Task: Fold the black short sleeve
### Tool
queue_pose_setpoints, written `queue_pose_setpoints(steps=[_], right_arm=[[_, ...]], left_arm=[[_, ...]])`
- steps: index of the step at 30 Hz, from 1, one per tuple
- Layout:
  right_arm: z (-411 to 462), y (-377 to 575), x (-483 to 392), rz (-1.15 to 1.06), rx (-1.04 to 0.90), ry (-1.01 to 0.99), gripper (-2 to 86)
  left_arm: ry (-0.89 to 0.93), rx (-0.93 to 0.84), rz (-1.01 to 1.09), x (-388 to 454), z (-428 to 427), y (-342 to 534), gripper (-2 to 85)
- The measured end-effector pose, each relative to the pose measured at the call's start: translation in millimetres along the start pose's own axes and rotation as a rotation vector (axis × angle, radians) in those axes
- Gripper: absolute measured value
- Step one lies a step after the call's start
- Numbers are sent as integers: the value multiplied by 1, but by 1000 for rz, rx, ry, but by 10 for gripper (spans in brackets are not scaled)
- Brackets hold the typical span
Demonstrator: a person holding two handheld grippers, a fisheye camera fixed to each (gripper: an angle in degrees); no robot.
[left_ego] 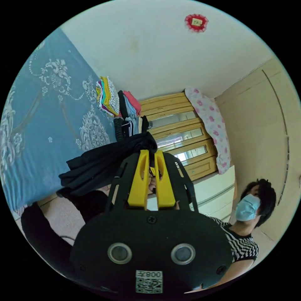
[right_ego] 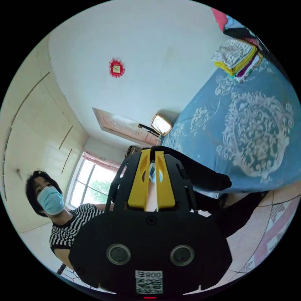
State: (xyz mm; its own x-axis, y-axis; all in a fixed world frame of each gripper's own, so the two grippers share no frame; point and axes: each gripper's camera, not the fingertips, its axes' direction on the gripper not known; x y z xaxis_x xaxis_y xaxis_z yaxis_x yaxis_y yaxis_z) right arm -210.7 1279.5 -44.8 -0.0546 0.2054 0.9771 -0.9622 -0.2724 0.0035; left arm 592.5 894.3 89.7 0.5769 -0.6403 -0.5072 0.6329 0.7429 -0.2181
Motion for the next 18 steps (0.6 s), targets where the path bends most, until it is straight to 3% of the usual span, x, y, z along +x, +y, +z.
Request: queue_pose_setpoints(steps=[6,10,13,18], right_arm=[[-89,-138,-38,-126,66,105,22],[-148,-200,-52,-176,89,293,23],[-184,-222,-18,-85,92,423,24],[-220,-225,86,233,23,653,24]], left_arm=[[14,-8,133,-44,128,-116,32],[9,-44,200,-86,207,-162,32],[-43,-125,173,-152,275,-178,31],[-185,-323,-112,-329,390,-162,30]])
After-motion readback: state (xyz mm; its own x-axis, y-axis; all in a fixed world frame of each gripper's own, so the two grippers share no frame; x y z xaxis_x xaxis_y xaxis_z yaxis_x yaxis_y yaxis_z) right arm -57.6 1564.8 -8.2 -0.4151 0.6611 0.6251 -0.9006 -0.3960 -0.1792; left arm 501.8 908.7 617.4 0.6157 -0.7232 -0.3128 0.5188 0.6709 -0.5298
